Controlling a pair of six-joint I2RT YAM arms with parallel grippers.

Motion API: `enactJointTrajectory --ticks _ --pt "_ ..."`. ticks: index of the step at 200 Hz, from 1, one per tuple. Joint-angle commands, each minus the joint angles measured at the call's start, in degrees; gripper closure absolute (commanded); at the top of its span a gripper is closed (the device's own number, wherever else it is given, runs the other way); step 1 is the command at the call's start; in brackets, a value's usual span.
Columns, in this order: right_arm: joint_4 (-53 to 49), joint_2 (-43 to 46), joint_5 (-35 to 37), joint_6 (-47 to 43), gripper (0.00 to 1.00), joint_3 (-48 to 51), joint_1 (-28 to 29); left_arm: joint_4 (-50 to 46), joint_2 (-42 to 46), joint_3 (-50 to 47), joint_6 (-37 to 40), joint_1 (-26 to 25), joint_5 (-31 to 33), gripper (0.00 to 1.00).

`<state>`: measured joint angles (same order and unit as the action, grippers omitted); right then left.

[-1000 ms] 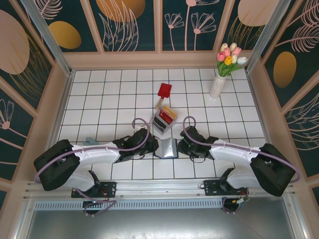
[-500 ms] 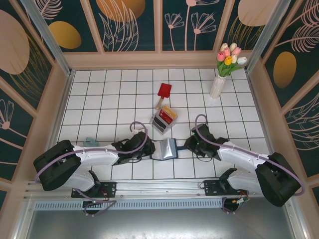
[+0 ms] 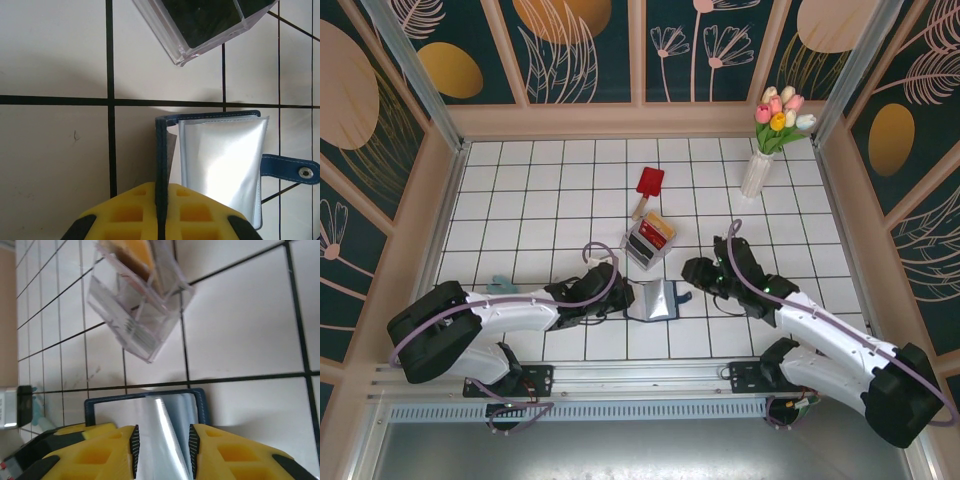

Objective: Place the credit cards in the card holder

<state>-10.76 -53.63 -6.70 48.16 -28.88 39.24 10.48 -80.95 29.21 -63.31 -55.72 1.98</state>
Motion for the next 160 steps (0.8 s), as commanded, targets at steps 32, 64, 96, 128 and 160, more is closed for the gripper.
enactJointTrajectory --ticks 32,64,96,128,160 --pt "6.14 -1.34 -4.29 -7.97 0.63 -2.57 1.94 2.0 0.97 0.78 -0.49 -0.05 0.09 1.0" --pt "4.81 -6.77 -10.51 -5.32 0.62 -4.44 1.97 4.22 1.98 0.05 -2.08 -0.03 -0.54 1.0" --pt "5.48 -8.85 -9.1 -4.83 0.59 -4.44 2.05 5.28 2.71 -1.94 -3.35 -0.07 -0.49 1.0" --pt "5.36 -8.38 -8.32 -3.93 0.56 -5.42 2.63 3.91 3.66 -0.02 -1.12 -0.06 -0.31 1.0" --pt "5.38 -9.05 -6.43 -2.3 0.54 -5.41 4.59 4.19 2.2 1.05 -0.77 -0.06 -0.69 1.0"
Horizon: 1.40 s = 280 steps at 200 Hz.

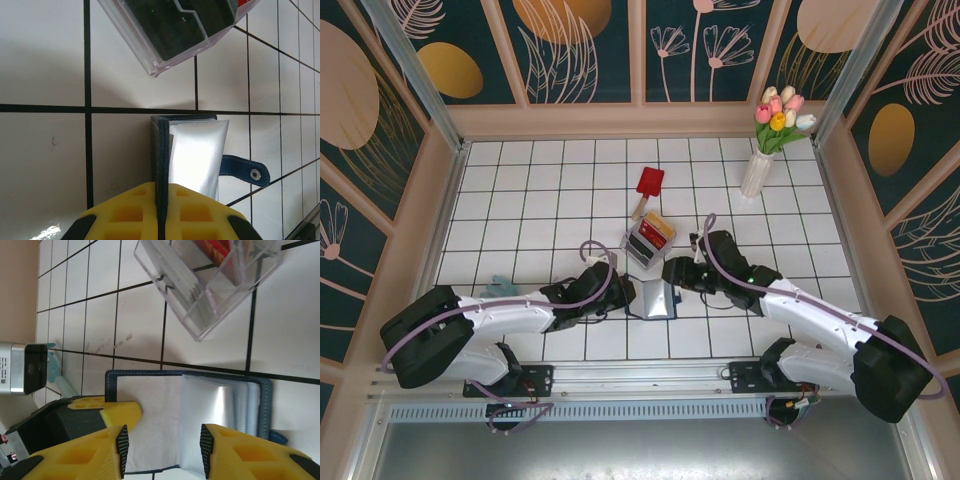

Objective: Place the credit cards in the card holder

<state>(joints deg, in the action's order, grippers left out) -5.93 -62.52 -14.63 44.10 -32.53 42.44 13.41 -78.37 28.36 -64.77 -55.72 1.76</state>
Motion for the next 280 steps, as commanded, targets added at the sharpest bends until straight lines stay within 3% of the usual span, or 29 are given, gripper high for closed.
enactJointTrajectory --ticks 1,28,114,158,193,232,280 --pt "0.43 -0.19 1.69 1.82 0.54 -1.79 1.5 1.35 -0.42 1.89 0.65 -0.07 -0.55 1.0" --pt "-2.2 -0.58 8.45 4.28 0.53 -1.82 4.12 3.86 -1.91 1.91 0.89 -0.09 -1.77 1.0" --pt "1.77 -3.31 4.9 6.14 0.54 -0.9 5.74 8.46 -4.35 1.15 -1.47 -0.08 -3.42 1.0" --pt "-3.03 -9.45 10.85 7.74 0.53 -3.59 5.64 8.52 -5.62 1.74 -1.11 -0.08 -3.47 1.0" --pt "-2.38 -13.18 8.98 7.8 0.55 -3.24 5.5 8.07 -5.62 1.49 -1.05 -0.09 -3.08 1.0" --pt "-3.24 -12.54 13.13 10.47 0.56 -0.07 4.67 7.52 -6.1 1.62 -0.63 -0.05 -3.44 1.0" --pt "1.61 -10.02 8.31 10.0 0.56 4.23 1.1 7.08 -6.64 1.61 -0.14 -0.09 -3.63 1.0"
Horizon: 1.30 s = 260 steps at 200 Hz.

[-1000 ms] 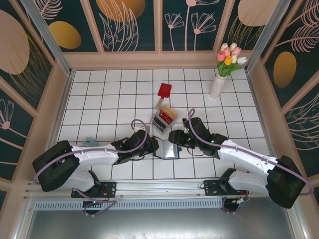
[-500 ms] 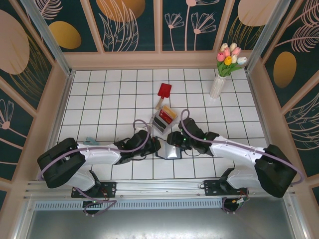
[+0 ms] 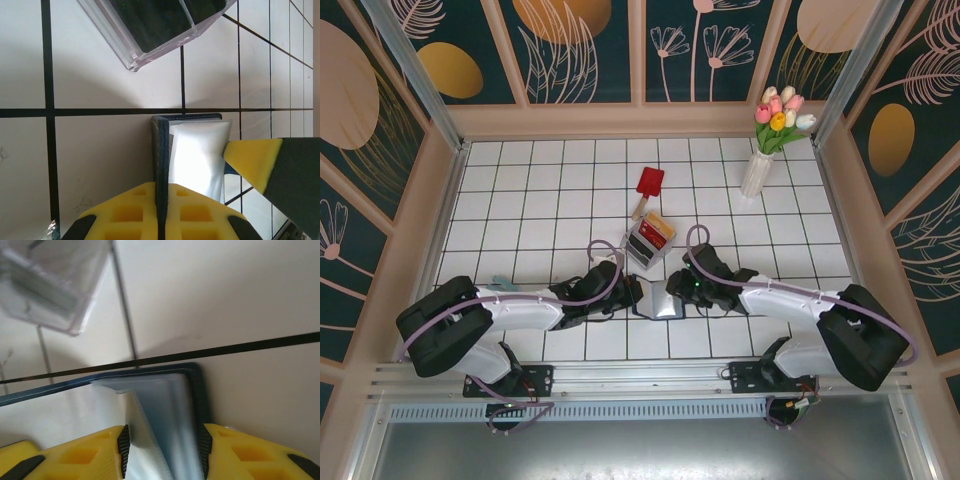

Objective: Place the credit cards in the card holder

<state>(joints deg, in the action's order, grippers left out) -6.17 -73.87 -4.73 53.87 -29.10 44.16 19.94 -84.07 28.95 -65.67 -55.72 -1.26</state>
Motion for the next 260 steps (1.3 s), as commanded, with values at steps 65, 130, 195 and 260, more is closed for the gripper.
enactJointTrajectory --ticks 65,130,195,260 --pt "4.62 -1.11 -5.59 -2.03 0.61 0.12 -0.32 0.73 -2.06 1.29 0.88 -0.04 -1.06 1.0" --pt "4.92 -0.29 -6.52 -2.92 0.65 -0.54 0.3 1.2 -2.87 1.11 0.8 -0.02 -1.53 1.0" --pt "-0.18 3.72 0.56 -1.02 0.58 -0.69 0.64 1.01 -2.53 0.85 0.81 -0.06 -1.51 1.0" --pt "-0.7 -0.83 0.23 -1.33 0.55 -2.57 1.86 1.13 -2.31 0.64 0.72 -0.07 -1.75 1.0"
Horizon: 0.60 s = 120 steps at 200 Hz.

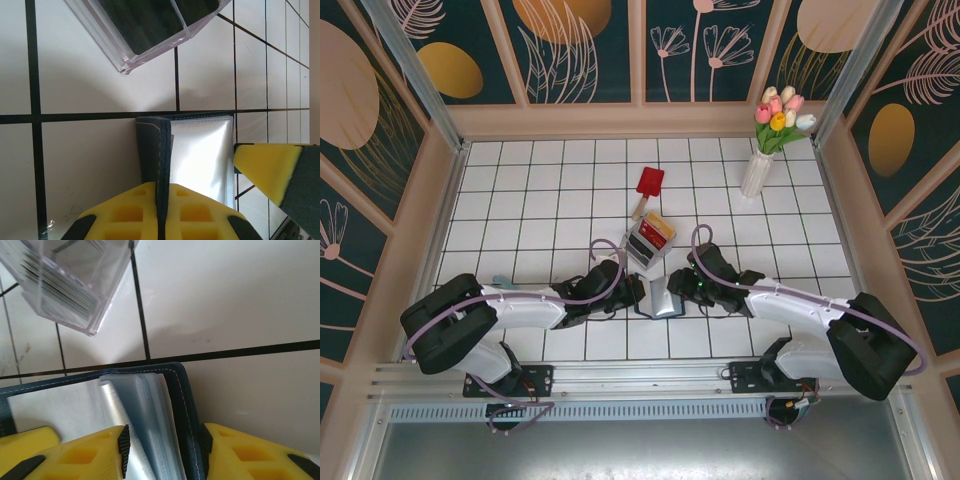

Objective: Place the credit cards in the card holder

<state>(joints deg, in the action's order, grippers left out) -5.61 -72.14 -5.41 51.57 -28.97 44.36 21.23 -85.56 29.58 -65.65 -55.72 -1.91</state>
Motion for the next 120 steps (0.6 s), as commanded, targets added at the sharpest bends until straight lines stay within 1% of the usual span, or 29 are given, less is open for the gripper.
enactJointTrajectory --ticks 1,8,27,35,44,75,82,94,120 --pt "-1.61 -2.56 1.31 1.11 0.55 -2.77 1.73 -0.2 -0.79 -0.02 0.74 -0.04 -1.08 1.0" --pt "-3.27 -2.44 3.23 1.67 0.54 -3.14 1.78 -0.23 -0.75 -0.12 0.63 -0.08 -1.08 1.0" --pt "-4.15 -0.16 5.03 1.97 0.51 -3.03 1.78 -0.22 -0.42 -0.39 0.46 -0.05 -1.0 1.0" --pt "-3.93 1.1 5.25 1.99 0.44 -2.79 1.78 -0.23 -0.31 -0.57 0.44 -0.08 -0.86 1.0" --pt "-3.49 2.39 5.24 1.82 0.42 -2.58 1.78 -0.22 -0.23 -0.66 0.43 -0.04 -0.84 1.0" --pt "-0.91 4.58 3.16 0.55 0.41 -1.8 1.78 -0.49 -0.38 -0.39 0.76 -0.05 -1.01 1.0" --pt "-0.17 4.62 2.36 0.42 0.42 -1.48 1.78 -0.49 -0.4 -0.32 0.77 -0.05 -1.09 1.0" --pt "1.22 4.01 0.84 0.46 0.43 -0.87 1.7 -0.58 -0.44 -0.2 0.78 -0.03 -1.11 1.0" --pt "1.07 0.45 0.26 0.58 0.43 -0.81 1.7 -0.77 -0.4 0.01 1.04 -0.09 -1.01 1.0"
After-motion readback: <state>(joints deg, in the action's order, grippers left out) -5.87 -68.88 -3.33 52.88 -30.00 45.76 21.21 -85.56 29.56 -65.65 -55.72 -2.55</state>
